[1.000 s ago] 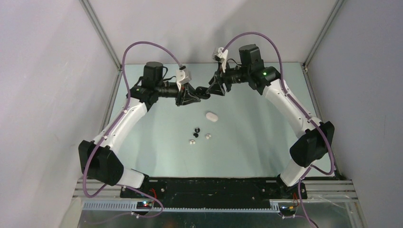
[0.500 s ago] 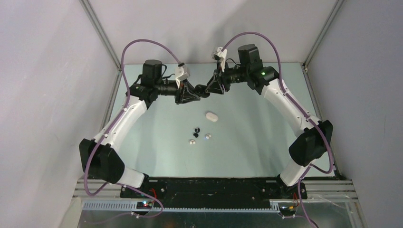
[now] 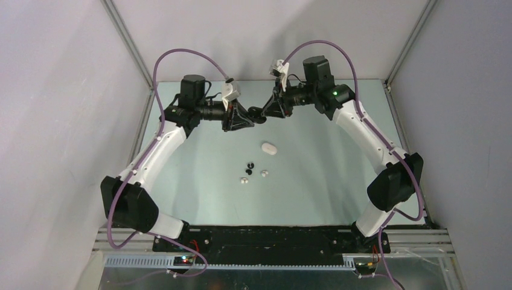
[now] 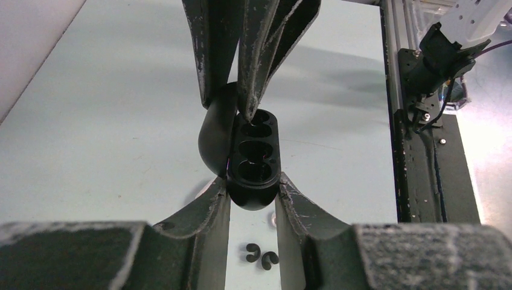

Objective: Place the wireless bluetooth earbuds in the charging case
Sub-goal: Pass from the left arm to the right

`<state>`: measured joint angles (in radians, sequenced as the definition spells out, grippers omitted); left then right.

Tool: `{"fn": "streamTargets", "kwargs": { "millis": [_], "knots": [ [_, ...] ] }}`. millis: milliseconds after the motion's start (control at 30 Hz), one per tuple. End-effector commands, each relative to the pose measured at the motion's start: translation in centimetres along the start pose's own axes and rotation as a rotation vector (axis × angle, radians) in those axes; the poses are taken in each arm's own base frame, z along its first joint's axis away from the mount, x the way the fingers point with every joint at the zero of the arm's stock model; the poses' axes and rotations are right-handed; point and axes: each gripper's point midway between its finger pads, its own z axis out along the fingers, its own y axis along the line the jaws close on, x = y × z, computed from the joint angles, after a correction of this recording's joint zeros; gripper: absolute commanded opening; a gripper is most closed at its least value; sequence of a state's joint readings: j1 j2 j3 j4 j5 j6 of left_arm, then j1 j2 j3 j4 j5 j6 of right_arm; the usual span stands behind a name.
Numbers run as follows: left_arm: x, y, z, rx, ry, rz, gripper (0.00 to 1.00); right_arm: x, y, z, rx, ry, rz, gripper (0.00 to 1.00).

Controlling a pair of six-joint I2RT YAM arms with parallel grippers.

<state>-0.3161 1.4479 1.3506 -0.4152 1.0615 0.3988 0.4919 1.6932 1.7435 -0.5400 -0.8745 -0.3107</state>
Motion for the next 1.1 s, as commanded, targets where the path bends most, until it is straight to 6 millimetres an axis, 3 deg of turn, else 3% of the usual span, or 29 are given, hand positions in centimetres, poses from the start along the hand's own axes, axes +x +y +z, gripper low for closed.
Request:
{"fn": "streamTargets", "kwargs": {
  "millis": [0,167,233,367,700,1067],
  "knots": [
    [-1.9,-0.3,-0.4,0.02,-0.036,0.025,0.0,-1.7,0.1,-0.2,-0.021,-0.046,-0.045,0.22],
    [-1.4,0.2,-0.3,-0.004,-0.022,0.002,0.0,-2.0,0.4,-0.3,-0.029,-0.05,-0.075,0.06],
    [-1.2,0.6,-0.2,-0.022,-0.013,-0.013,0.14,-2.0,0.6,-0.3,-0.017,-0.039,-0.144,0.0],
    [-0.6,1.2,-0.1,-0.056,0.005,-0.045,0.36,-1.3,0.9,-0.1,0.025,0.025,-0.286,0.0],
    [-0.1,1.1,-0.8,-0.117,0.023,-0.051,0.64,-0.7,-1.0,-0.2,0.153,0.107,-0.429,0.0],
    [-1.6,0.8,-2.8,-0.242,-0.003,-0.159,0.66,-0.4,-0.5,-0.5,0.158,0.174,-0.596,0.0]
  ]
}}
